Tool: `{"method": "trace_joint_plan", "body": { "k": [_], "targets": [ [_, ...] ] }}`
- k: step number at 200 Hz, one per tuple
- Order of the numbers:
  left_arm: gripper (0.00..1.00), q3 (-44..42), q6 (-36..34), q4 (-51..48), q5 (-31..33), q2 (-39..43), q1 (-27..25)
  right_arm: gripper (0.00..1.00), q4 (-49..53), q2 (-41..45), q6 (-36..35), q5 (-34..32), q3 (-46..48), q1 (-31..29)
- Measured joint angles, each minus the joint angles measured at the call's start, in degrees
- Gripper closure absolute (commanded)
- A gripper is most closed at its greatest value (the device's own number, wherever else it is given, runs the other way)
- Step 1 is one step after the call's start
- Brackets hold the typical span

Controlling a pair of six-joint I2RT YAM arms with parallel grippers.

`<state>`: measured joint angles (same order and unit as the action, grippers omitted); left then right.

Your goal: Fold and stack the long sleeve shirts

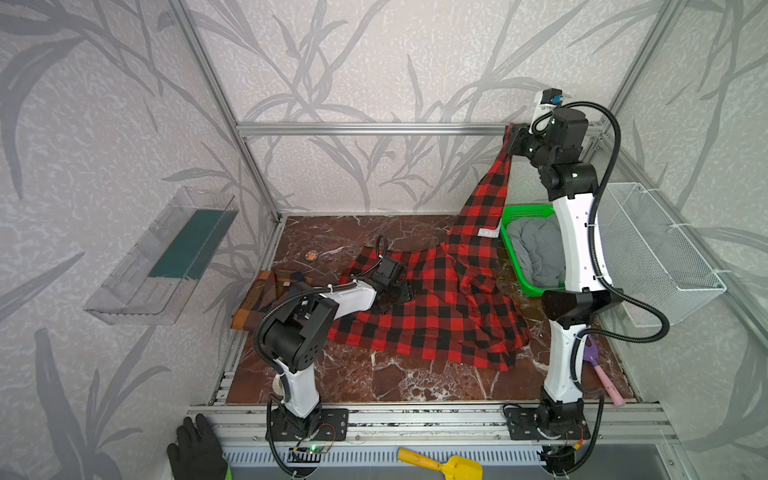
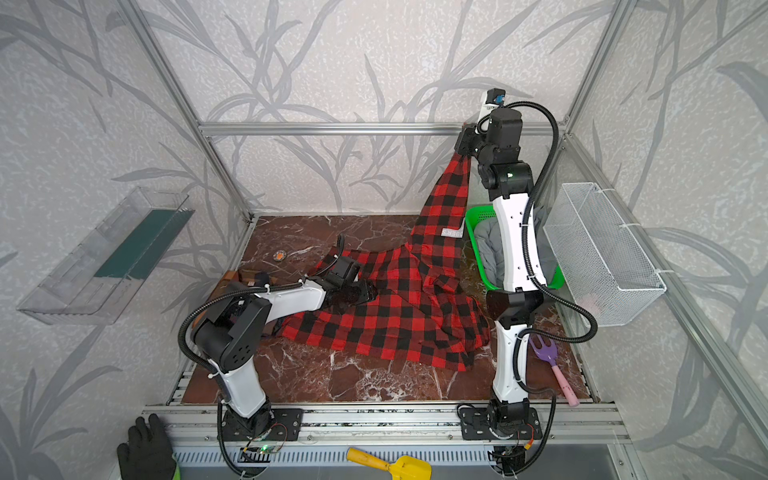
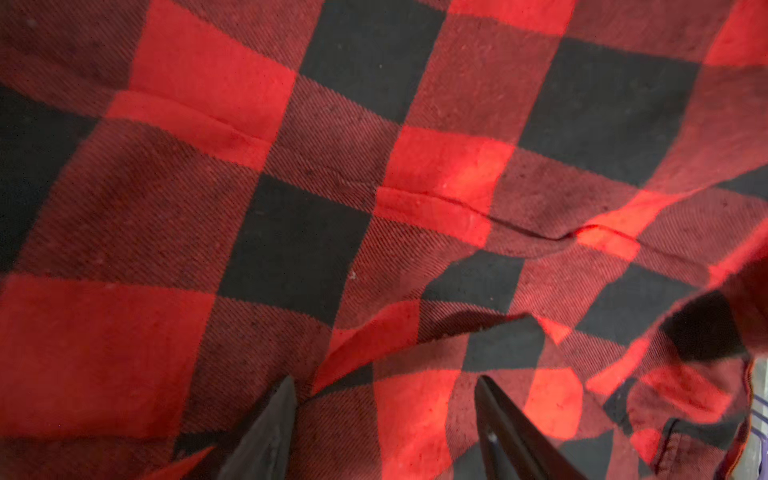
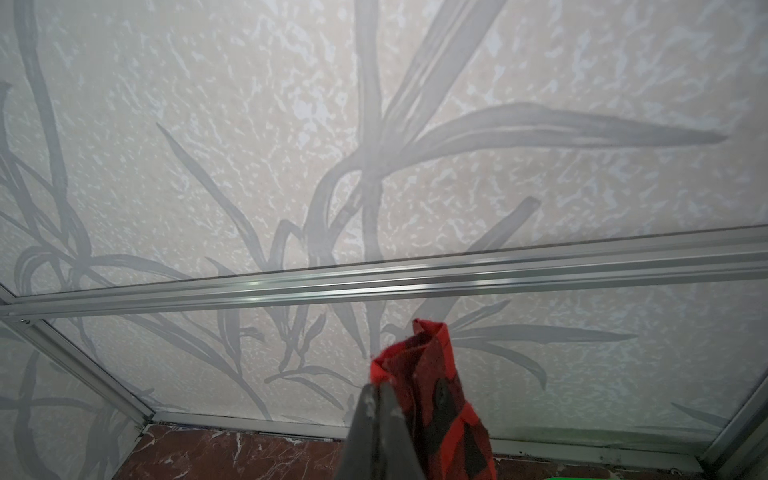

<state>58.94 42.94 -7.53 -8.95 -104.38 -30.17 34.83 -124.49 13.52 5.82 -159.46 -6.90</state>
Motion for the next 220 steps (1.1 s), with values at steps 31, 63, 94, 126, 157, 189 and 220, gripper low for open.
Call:
{"method": "trace_joint_plan", "body": {
  "k": [31,63,94,126,157,189,220],
  "targets": [
    [0.27,2.95,-0.66,-10.6,1.73,1.01,4.48,1.0,0.31,-1.31,-0.79,1.57,0.0,0.04],
    [0.26,10.32,-0.63,-21.11,6.19,1.01,10.75,1.0,0.44,-1.38,-1.42,2.99,0.0,0.0],
    [0.26,20.5,-0.87,-25.94,8.76,0.35,13.97,1.0,0.92,-1.38,-1.79,3.45,0.0,-0.04],
    [0.26,26.38,-1.95,-27.15,11.56,-1.81,14.03,1.0,2.19,-1.25,-3.19,0.11,0.63,-0.09],
    [0.26,33.16,-3.72,-30.53,14.51,-8.41,14.91,1.0,3.74,-0.13,-5.29,-5.77,3.74,-0.11],
    [0.25,42.05,-5.11,-34.84,17.38,-16.65,16.81,1.0,4.22,1.18,-6.6,-8.66,6.69,-0.11],
    [0.26,47.95,-6.43,-38.05,19.08,-22.12,18.93,1.0,4.04,3.54,-7.26,-8.61,9.49,-0.42]
  ]
}}
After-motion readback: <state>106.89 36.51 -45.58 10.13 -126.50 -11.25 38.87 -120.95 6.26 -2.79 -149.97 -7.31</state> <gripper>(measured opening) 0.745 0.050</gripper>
